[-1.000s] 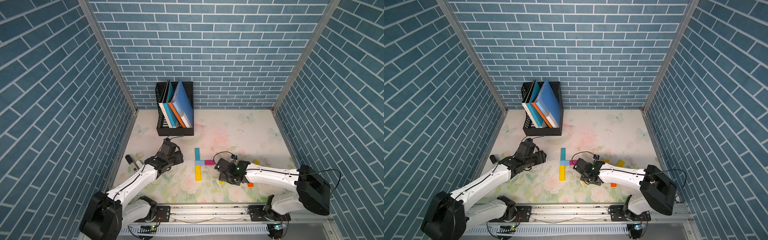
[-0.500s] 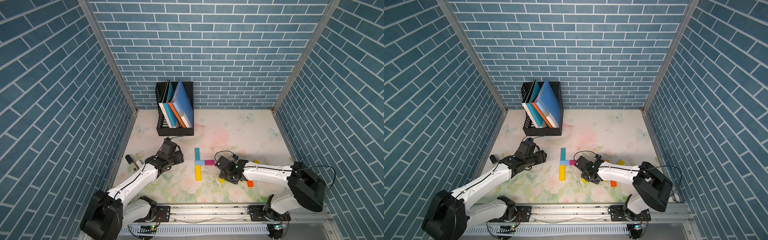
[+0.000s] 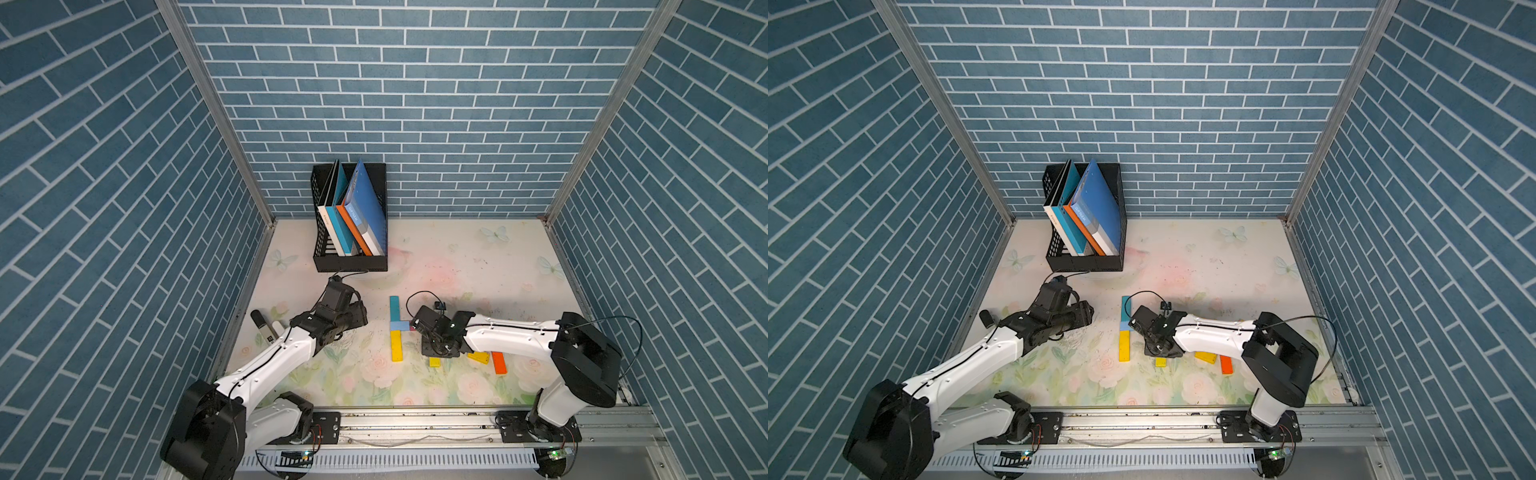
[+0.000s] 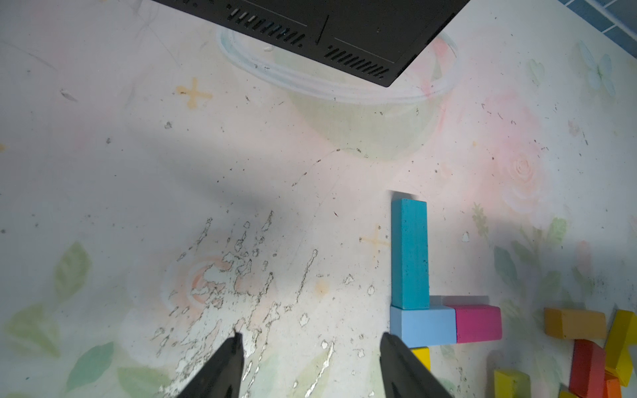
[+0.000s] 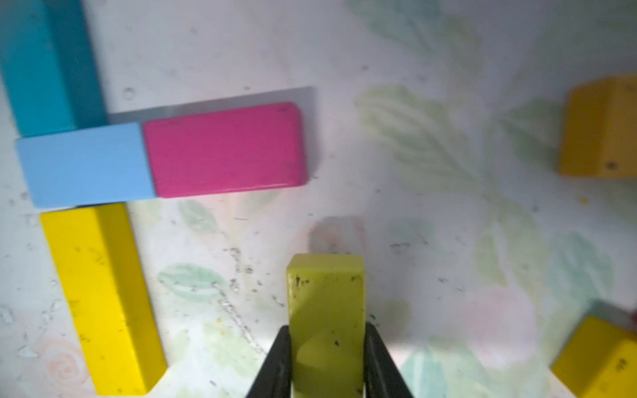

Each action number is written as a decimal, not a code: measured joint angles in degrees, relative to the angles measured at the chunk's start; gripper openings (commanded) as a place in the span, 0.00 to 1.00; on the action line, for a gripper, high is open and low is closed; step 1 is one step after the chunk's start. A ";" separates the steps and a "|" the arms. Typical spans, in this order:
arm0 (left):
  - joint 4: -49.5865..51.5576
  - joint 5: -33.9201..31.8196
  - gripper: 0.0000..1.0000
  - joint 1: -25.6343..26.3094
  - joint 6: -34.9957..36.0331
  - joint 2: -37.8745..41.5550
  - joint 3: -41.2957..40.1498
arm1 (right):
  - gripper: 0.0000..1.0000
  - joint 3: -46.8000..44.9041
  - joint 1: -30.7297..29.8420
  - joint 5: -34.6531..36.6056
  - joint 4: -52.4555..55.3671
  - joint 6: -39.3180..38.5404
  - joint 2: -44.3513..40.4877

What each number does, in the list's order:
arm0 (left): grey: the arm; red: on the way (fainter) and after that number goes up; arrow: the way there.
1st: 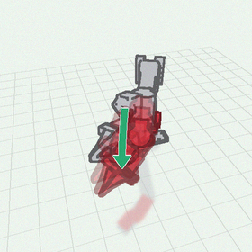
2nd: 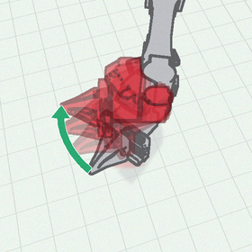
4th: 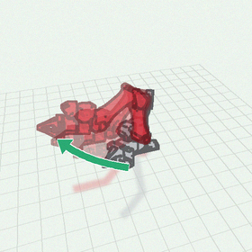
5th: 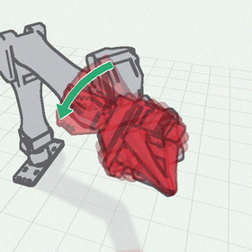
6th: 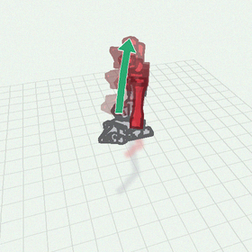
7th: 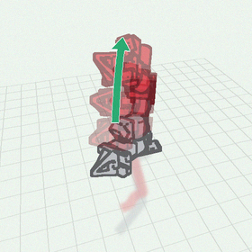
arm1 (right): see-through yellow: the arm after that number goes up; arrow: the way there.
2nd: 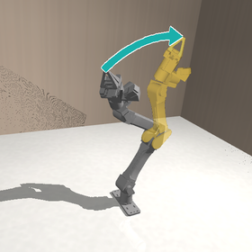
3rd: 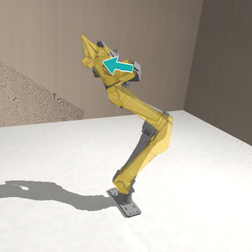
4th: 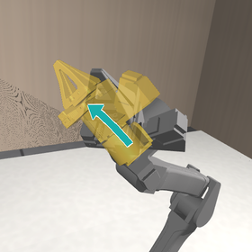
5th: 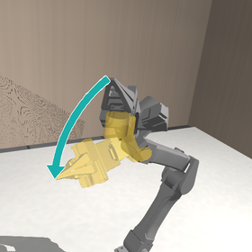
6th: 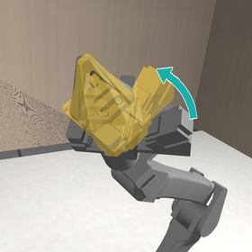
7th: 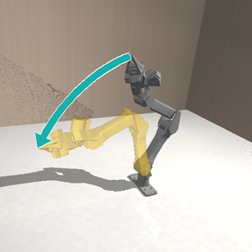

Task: Assemble the letter h with building blocks
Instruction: Move the building block to the center of the board, then assemble the building block at the center of the board.

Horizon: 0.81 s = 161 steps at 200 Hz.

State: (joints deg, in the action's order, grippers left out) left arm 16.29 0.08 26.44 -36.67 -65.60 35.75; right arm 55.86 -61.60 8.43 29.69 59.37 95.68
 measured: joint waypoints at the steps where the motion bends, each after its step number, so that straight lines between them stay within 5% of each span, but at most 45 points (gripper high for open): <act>1: 0.00 0.00 0.68 0.00 0.00 0.00 0.00 | 0.19 0.13 -0.02 -0.04 -0.04 -0.22 0.17; 24: -0.31 -0.02 0.68 0.00 -0.02 -0.39 0.00 | 0.50 2.67 0.26 -0.68 0.42 -2.64 3.80; 49: -0.33 -0.02 0.68 0.00 0.00 -0.72 0.00 | 0.58 4.74 0.28 -0.90 0.33 -4.85 5.62; 105: -0.35 -0.02 0.68 0.00 0.02 -0.81 -0.02 | 0.37 4.50 0.42 -1.09 0.37 -5.68 5.46; 161: -0.37 -0.02 0.68 0.00 0.02 -0.90 -0.04 | 0.31 4.50 1.16 -0.87 0.55 -5.66 5.46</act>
State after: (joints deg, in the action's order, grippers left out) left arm 15.92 0.05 26.44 -36.64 -66.50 35.70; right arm 60.36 -60.45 7.55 30.24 53.71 101.14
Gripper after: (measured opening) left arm 0.679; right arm 0.331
